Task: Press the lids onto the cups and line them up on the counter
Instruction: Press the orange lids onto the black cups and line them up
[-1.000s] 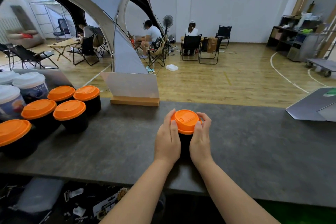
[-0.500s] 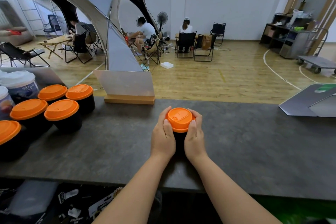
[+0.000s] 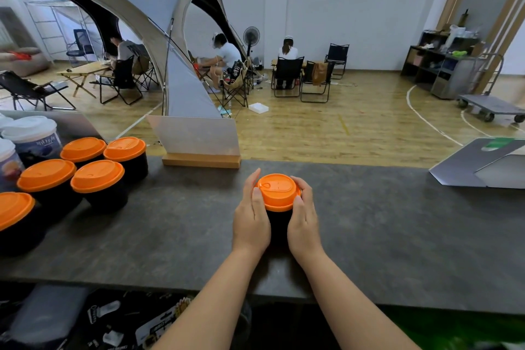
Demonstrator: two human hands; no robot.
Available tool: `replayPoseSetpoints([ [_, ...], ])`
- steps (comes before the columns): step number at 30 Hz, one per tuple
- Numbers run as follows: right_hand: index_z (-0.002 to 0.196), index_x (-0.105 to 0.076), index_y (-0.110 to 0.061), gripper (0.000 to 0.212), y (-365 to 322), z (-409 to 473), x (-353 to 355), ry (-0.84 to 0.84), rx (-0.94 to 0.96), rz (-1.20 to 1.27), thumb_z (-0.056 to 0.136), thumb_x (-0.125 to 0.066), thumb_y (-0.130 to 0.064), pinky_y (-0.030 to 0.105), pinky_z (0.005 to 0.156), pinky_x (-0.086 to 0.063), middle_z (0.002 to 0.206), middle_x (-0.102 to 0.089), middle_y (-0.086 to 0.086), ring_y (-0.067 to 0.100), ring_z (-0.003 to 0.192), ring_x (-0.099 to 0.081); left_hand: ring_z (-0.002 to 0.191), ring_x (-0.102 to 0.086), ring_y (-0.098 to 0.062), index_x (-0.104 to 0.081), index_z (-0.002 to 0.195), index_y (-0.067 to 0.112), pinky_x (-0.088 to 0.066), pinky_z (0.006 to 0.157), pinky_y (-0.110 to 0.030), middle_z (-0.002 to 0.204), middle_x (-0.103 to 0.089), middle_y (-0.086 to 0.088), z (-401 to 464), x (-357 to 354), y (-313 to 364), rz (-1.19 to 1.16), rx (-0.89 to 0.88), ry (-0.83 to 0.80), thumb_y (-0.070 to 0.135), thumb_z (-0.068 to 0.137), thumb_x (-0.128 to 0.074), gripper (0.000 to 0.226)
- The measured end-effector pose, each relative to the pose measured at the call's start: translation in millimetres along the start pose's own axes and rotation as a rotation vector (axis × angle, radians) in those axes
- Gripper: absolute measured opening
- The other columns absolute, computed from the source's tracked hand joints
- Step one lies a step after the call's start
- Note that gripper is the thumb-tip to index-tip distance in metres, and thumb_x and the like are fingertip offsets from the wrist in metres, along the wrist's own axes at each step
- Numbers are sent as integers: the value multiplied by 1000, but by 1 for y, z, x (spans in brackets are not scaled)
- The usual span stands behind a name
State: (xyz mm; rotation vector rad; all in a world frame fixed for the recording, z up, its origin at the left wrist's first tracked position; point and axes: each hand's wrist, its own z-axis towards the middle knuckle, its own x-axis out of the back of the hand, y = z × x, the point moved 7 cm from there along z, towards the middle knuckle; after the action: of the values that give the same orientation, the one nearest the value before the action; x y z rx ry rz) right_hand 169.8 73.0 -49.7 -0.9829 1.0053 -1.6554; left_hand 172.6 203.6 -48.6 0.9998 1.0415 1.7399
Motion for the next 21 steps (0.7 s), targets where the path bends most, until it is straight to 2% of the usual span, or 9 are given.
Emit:
replayPoseSetpoints([
  [3, 122, -39, -45, 32, 0, 0, -3, -39, -19, -18, 94, -24, -37, 8, 80, -41, 111, -55, -22, -7, 101, -55, 108, -61, -6, -49, 126, 47, -52, 95, -39, 118, -64, 13, 0, 0, 0, 0, -2, 0, 51, 98, -19, 42],
  [7, 129, -32, -37, 37, -2, -1, -8, -61, -1, -53, 94, -20, -39, 4, 74, -40, 113, -55, -11, -4, 97, -56, 105, -60, 0, -48, 118, 53, -54, 92, -36, 112, -62, 20, 2, 0, 0, 14, -7, 9, 46, 99, -21, 34],
  [12, 130, -28, -34, 38, -4, -1, -11, -76, 30, -74, 94, -19, -40, -2, 74, -37, 119, -51, -7, -8, 100, -52, 106, -61, -3, -50, 125, 43, -53, 92, -32, 117, -62, 15, 5, -2, -4, 34, -30, -24, 45, 100, -19, 39],
  [17, 129, -26, -36, 50, -4, 1, -13, -81, 32, -34, 85, -16, -57, 0, 77, -38, 119, -50, -9, -7, 103, -52, 106, -59, 5, -48, 120, 49, -51, 90, -27, 112, -59, 27, 8, -2, -3, -15, -20, -44, 52, 97, -18, 38],
  [19, 126, -28, -39, 44, -3, 1, -14, -102, 10, 24, 86, -19, -56, 3, 81, -40, 119, -49, -13, -6, 106, -53, 105, -59, 6, -47, 117, 52, -51, 92, -27, 113, -60, 25, 7, -3, -3, -59, 1, -64, 51, 98, -20, 34],
  [21, 121, -34, -40, 30, -4, 1, -12, -99, -7, 84, 92, -26, -43, 7, 83, -42, 117, -51, -16, -6, 105, -54, 105, -59, 5, -46, 117, 53, -51, 94, -29, 113, -61, 23, 6, -4, -3, -73, 21, -66, 47, 98, -21, 32],
])
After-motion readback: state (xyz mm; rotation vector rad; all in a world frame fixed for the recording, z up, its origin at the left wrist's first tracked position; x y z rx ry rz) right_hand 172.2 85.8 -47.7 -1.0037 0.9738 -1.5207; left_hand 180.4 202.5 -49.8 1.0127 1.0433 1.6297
